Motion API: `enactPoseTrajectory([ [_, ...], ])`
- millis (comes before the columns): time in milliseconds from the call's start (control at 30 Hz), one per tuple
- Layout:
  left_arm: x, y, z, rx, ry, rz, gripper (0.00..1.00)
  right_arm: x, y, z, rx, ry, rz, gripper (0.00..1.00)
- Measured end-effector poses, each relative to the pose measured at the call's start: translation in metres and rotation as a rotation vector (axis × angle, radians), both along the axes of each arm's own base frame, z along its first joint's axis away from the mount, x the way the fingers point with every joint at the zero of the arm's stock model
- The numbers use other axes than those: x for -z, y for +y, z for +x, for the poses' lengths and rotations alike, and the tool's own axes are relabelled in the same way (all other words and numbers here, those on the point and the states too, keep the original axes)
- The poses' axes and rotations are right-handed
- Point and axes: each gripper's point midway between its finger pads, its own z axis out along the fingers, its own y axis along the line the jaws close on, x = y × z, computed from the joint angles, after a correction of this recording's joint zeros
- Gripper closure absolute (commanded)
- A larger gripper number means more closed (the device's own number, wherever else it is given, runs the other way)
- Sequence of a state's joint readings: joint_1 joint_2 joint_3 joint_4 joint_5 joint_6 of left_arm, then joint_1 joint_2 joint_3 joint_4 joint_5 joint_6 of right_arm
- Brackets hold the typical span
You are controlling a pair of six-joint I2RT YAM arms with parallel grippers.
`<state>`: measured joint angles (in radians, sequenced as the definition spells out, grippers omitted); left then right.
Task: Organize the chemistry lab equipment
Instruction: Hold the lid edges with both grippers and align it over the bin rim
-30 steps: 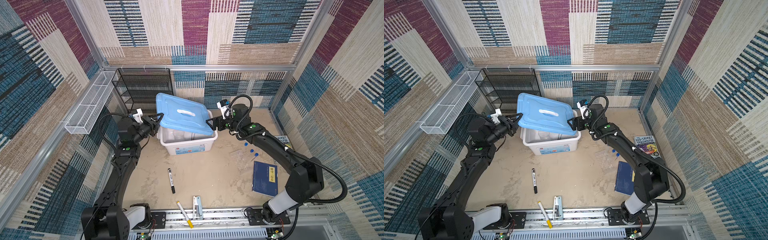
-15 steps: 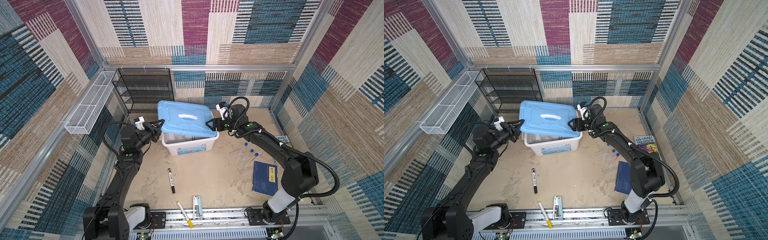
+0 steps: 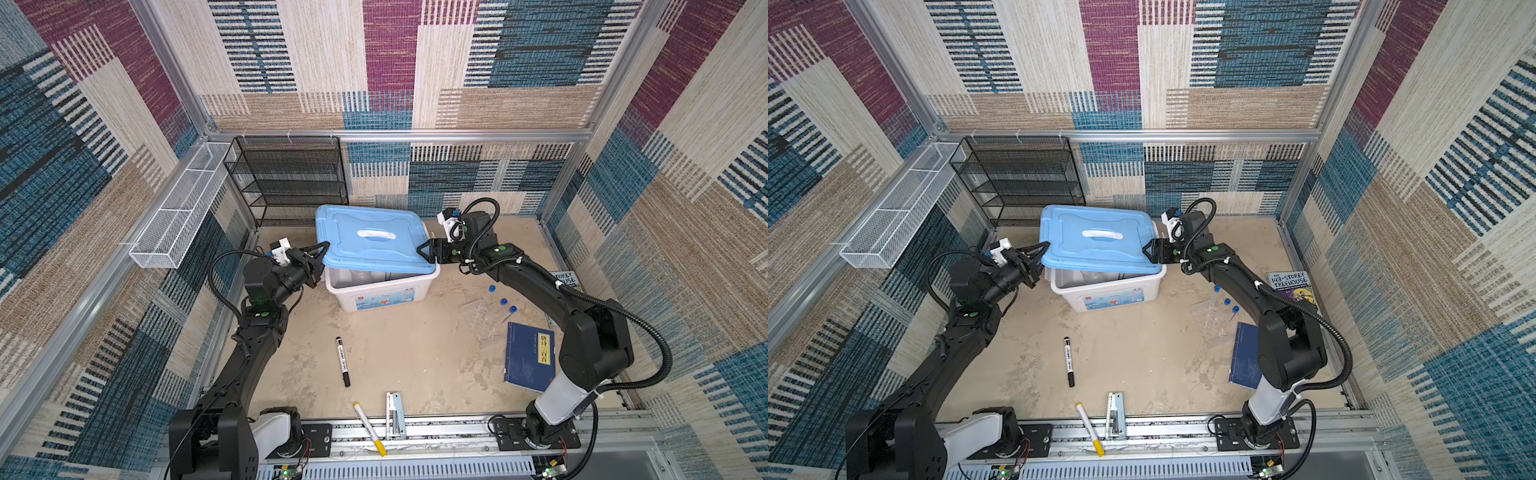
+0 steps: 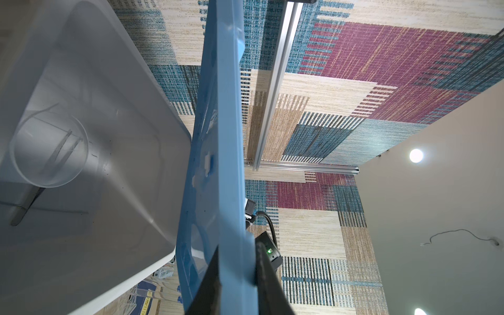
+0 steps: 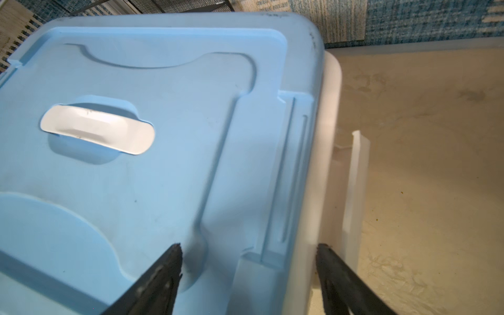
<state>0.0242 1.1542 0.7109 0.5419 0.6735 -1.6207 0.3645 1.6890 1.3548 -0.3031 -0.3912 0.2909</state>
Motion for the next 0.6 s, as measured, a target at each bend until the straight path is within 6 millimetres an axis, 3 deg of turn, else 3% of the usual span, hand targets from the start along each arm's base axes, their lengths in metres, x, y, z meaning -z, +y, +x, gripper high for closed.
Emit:
enactPoseTrajectory([
  [167, 0.006, -0.003, 0.000, 0.005, 0.011, 0.000, 0.96, 0.007, -0.003, 0.000, 0.002, 0.025, 0.033, 0.25],
  [400, 0.032, -0.004, 0.005, 0.001, 0.041, -0.053, 1.00, 0.010, -0.005, 0.000, 0.004, 0.024, 0.050, 0.27],
  [600, 0.014, -0.005, 0.009, 0.010, 0.002, -0.114, 1.00, 0.006, -0.002, 0.000, -0.003, 0.021, 0.073, 0.20],
])
